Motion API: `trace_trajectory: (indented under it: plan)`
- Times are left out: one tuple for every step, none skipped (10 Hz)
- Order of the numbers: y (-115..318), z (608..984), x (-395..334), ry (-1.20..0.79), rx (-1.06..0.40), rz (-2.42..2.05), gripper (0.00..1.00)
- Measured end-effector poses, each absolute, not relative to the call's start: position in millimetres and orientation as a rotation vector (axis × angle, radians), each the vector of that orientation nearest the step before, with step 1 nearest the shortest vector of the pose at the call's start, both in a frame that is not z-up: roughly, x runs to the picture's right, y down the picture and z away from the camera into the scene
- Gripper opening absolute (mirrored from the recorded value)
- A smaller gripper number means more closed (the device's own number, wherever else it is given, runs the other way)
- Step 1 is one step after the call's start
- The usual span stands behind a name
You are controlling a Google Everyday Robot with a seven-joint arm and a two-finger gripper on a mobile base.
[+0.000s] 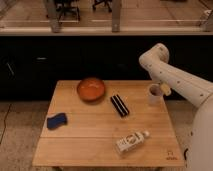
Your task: Place the pepper in the ceramic cup
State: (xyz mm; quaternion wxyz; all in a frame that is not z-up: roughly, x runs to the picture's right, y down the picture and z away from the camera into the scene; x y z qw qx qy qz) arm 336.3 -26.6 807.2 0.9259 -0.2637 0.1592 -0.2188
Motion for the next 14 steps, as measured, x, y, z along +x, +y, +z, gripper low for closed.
trace_trajectory:
  plan:
    - [-25, 806, 340, 0.316, -0.537, -0.441, 0.8]
    - [-24, 804, 344, 0.296, -0.524, -0.427, 0.8]
    - [-24, 804, 345, 0.281, -0.514, -0.419, 0.8]
    - [-24, 804, 345, 0.271, -0.506, -0.413, 0.8]
    - [-24, 803, 345, 0.259, -0.496, -0.407, 0.8]
    - [-24, 802, 347, 0.246, -0.484, -0.397, 0.8]
    - [-23, 801, 350, 0.232, -0.472, -0.386, 0.8]
    - [-22, 800, 352, 0.221, -0.462, -0.377, 0.8]
    - [-22, 800, 353, 0.21, -0.454, -0.37, 0.8]
    - [-22, 799, 353, 0.199, -0.446, -0.365, 0.8]
    - [-22, 799, 353, 0.189, -0.438, -0.36, 0.8]
    - [-21, 799, 355, 0.17, -0.425, -0.346, 0.8]
    - [-20, 797, 358, 0.14, -0.406, -0.325, 0.8]
    - [-18, 796, 362, 0.114, -0.392, -0.304, 0.8]
